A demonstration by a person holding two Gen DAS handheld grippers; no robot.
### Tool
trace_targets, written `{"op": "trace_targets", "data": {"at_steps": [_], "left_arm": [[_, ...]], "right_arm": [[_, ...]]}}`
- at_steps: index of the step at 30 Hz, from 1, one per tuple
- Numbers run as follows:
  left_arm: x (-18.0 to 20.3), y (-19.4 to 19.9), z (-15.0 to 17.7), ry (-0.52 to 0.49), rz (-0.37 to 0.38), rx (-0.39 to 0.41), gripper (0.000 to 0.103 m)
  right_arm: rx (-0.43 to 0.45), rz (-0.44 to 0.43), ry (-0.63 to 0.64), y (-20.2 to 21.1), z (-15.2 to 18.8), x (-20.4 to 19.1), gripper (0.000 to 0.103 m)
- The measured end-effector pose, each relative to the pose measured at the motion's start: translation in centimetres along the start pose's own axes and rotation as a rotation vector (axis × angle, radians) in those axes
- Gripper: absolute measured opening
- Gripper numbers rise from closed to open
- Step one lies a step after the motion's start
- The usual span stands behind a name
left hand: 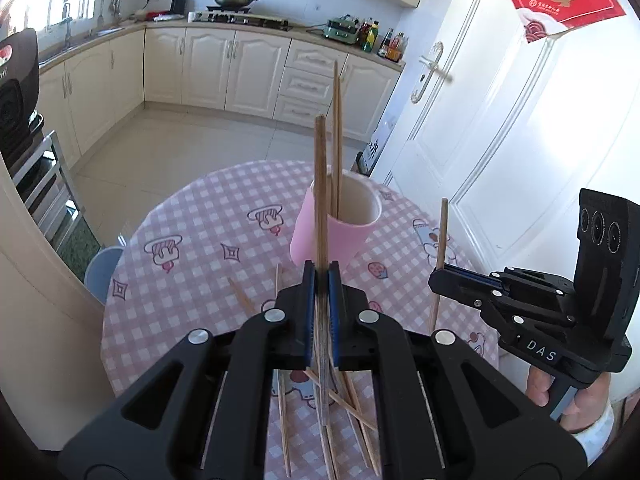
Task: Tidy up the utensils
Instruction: 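Lift both held chopsticks and carry them above the pink cup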
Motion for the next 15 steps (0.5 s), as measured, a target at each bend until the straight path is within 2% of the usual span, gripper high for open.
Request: {"op": "trace_targets", "data": {"at_steps": [7, 10, 15], "left_arm": [[3.4, 3.7, -4.9, -0.046, 0.050, 0.171, 0.006], [4.4, 4.4, -7.6, -0.088, 0.010, 0.254, 0.006], [4.5, 4.7, -11.1, -0.074, -0.025, 0.358, 0.006]], "right_arm": [[0.195, 0.071, -0.021, 3.3, -6.0, 0.4, 0.005], [0.274, 0.112, -0.029, 4.4, -8.5, 0.8, 0.005], [0.349, 0.134, -0.046, 5.5, -11.3, 1.4, 0.005]]}}
Point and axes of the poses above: each gripper's, at about its wrist camera, not at the fingertips, and y roughly against the way its jaws point, x to its right, z to its underside, the point moved 8 cm from there along -y, roughly the way its jaws point, and after that the axes turned 15 degrees about z, right-handed, at the moved point
